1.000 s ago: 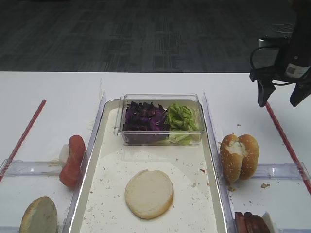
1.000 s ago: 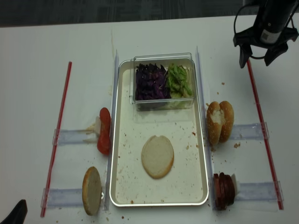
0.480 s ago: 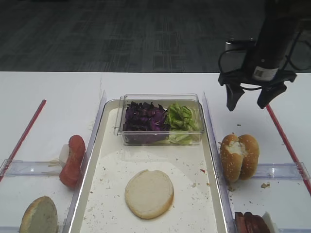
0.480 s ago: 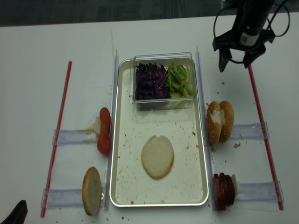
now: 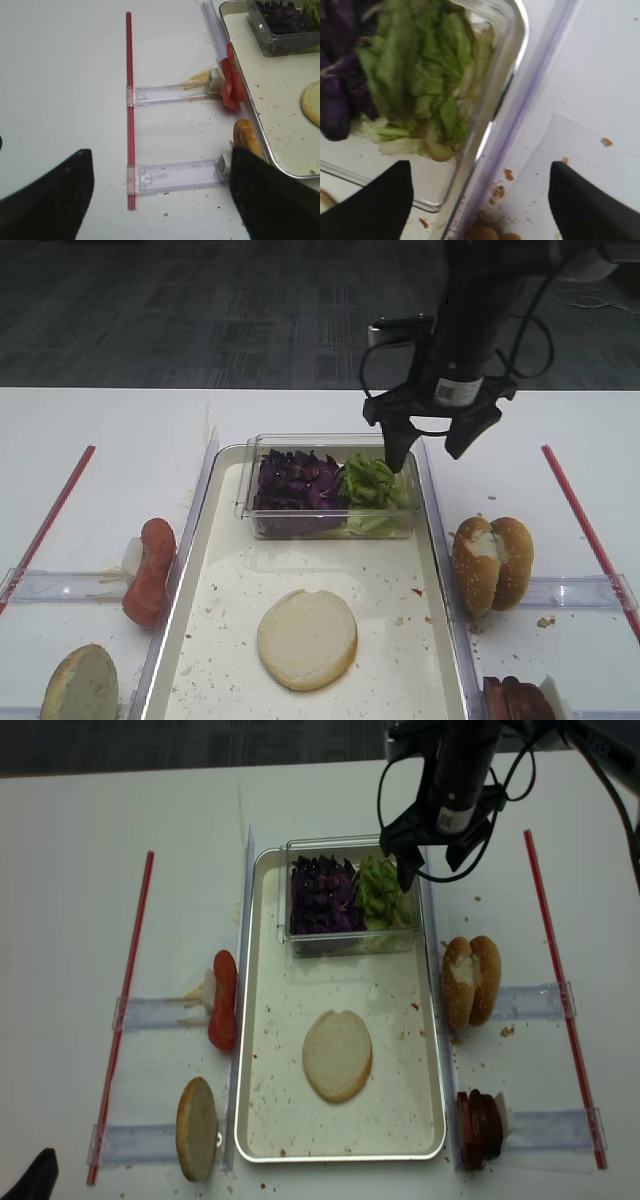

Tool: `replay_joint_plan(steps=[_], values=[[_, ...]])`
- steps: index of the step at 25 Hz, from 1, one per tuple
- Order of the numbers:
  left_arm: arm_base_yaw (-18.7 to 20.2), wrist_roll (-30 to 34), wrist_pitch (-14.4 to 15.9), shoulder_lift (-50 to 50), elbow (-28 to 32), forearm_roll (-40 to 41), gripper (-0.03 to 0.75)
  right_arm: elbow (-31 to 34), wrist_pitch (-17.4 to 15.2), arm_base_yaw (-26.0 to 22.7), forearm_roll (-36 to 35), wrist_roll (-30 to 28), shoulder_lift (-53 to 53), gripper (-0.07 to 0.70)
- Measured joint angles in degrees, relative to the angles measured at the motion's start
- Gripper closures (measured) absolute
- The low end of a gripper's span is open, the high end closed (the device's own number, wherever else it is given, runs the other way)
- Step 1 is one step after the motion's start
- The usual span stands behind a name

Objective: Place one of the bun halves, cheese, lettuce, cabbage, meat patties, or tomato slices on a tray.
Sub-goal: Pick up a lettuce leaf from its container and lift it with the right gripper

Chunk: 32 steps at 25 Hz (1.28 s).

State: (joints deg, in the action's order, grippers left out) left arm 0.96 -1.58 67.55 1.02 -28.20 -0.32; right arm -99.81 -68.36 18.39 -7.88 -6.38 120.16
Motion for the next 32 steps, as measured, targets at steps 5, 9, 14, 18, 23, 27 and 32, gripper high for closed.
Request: replay_joint_plan(steps=[5, 9, 14, 18, 23, 27, 32], values=[[0.0, 0.0, 0.0, 0.0, 0.0, 0.0, 0.165, -3.23, -0.1, 4.5, 0.0, -0.1, 0.0, 0.042], [0.0, 0.0, 0.0, 0.0, 0.0, 0.0, 0.165, -3.65, 0.84, 6.53, -0.22, -0.1, 0.09, 0.042], [0.0, 0.0, 0.0, 0.0, 0.0, 0.0, 0.165, -3.75, 2.67, 6.66, 1.01, -0.42, 1.43, 0.062], [0.0, 0.0, 0.0, 0.0, 0.0, 0.0, 0.165, -3.75, 4.23, 6.66, 2.11, -1.58, 2.99, 0.102], [0.0, 0.0, 0.0, 0.0, 0.0, 0.0, 0.165, -3.75, 7.22, 6.66, 2.6, -2.53, 3.96, 0.112], [0.0, 0.0, 0.0, 0.0, 0.0, 0.0, 0.165, -3.75, 8.69, 6.66, 2.95, -2.76, 4.1, 0.125], [0.0, 0.0, 0.0, 0.0, 0.0, 0.0, 0.165, -3.75, 9.2, 6.66, 3.08, -2.99, 5.4, 0.134]])
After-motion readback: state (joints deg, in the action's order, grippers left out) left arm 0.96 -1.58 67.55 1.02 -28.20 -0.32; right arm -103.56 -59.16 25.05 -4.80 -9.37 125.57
